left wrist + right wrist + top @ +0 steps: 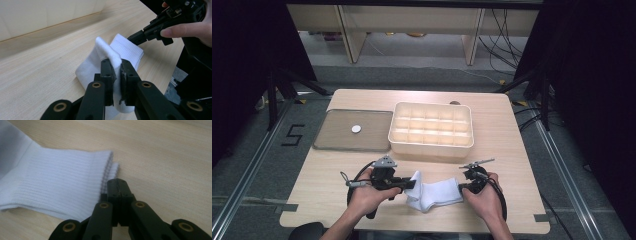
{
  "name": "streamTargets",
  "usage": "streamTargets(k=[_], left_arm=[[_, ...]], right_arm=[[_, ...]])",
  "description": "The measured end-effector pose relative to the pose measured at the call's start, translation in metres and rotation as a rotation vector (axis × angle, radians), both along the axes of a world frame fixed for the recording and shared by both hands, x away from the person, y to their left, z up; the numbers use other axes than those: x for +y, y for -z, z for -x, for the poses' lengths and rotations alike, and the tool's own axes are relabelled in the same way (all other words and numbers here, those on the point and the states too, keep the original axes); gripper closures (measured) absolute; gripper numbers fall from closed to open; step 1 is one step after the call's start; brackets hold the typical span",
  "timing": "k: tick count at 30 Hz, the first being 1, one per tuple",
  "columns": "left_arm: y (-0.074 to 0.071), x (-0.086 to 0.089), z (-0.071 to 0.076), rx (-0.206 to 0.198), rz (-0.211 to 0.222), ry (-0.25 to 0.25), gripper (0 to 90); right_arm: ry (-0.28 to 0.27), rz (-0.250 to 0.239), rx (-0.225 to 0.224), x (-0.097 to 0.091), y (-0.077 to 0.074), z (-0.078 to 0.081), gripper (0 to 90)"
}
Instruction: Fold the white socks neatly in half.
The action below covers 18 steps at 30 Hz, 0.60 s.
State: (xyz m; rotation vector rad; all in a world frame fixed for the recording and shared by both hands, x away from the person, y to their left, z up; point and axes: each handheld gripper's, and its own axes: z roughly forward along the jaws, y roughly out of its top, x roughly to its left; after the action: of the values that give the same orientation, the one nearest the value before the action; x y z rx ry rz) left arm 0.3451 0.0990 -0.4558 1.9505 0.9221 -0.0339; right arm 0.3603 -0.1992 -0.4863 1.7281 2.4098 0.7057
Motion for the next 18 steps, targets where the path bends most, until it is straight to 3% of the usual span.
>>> streamTargets(k=[18], left_arm=[[-0.0013,-0.0025,-0.0013,-0.002,-0.001,0.003,82.0]], right_arm=[[-0.031,-0.016,0.011,0.0072,-0.0005,0.0021,90.0]])
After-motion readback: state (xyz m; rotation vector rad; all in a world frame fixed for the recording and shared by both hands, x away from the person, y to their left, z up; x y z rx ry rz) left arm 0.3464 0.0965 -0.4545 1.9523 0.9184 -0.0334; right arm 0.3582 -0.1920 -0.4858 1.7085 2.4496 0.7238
